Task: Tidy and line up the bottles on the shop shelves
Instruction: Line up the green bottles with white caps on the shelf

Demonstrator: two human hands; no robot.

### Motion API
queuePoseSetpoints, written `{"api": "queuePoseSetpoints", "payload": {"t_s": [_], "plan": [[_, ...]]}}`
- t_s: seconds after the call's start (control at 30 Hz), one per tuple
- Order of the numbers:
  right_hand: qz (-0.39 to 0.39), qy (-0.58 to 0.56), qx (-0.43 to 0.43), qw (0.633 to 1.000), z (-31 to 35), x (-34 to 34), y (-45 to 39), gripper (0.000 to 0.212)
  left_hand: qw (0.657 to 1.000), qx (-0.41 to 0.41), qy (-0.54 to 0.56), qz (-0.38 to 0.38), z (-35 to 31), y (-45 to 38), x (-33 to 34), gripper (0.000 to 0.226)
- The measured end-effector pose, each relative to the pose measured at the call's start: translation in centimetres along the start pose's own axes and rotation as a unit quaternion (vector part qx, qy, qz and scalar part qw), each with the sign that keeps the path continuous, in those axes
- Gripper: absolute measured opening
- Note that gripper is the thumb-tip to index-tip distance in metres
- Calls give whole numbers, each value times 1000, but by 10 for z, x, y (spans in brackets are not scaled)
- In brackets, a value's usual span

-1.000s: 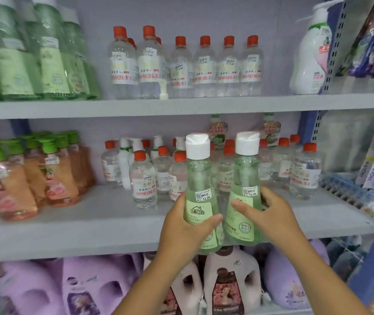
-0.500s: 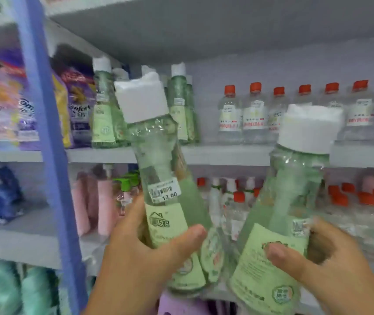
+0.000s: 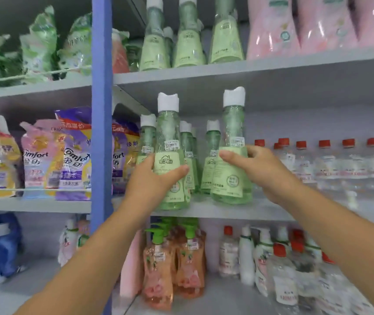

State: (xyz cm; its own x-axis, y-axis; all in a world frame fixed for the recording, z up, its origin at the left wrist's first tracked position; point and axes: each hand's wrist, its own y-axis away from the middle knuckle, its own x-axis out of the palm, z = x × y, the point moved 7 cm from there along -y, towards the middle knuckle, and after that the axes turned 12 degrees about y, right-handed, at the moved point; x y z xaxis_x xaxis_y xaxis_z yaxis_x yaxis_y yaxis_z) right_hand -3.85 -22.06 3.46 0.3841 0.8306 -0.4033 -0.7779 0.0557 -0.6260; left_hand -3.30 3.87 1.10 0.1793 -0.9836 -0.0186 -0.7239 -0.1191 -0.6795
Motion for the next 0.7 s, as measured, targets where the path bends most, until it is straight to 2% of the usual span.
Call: {"api": "queuePoseSetpoints", "payload": {"t_s": [0.1,0.17,0.23,0.3,0.37,0.47,0.6,0.7], "plan": [[23,51,30,998,-15,16,-17,47,999,1,-36,19,15,-20,14,39],[35,98,43,994,-17,21,-25,55,994,9,-105,29,18,-30,24,41],[47,163,39,985,-14,24,-30,56,974,41,-224,19,16,-35,29,52],[56,209,29,976,-11,23,-33,42,951,72,-299,-5,14,-36,29,71],[72,200,22,977,-11,21,-36,38,952,70,-297,-8,16,-35,28,80],[89,178,21,980,-16,23,-42,44,945,74,-318,-9,16,-35,30,72],[109,162,22,980,-19,33,-51,40,933,49,-356,-2,16,-44,35,64],[114,147,25,982,-22,35,-57,42,938,44,-343,-14,24,-50,36,68]]}}
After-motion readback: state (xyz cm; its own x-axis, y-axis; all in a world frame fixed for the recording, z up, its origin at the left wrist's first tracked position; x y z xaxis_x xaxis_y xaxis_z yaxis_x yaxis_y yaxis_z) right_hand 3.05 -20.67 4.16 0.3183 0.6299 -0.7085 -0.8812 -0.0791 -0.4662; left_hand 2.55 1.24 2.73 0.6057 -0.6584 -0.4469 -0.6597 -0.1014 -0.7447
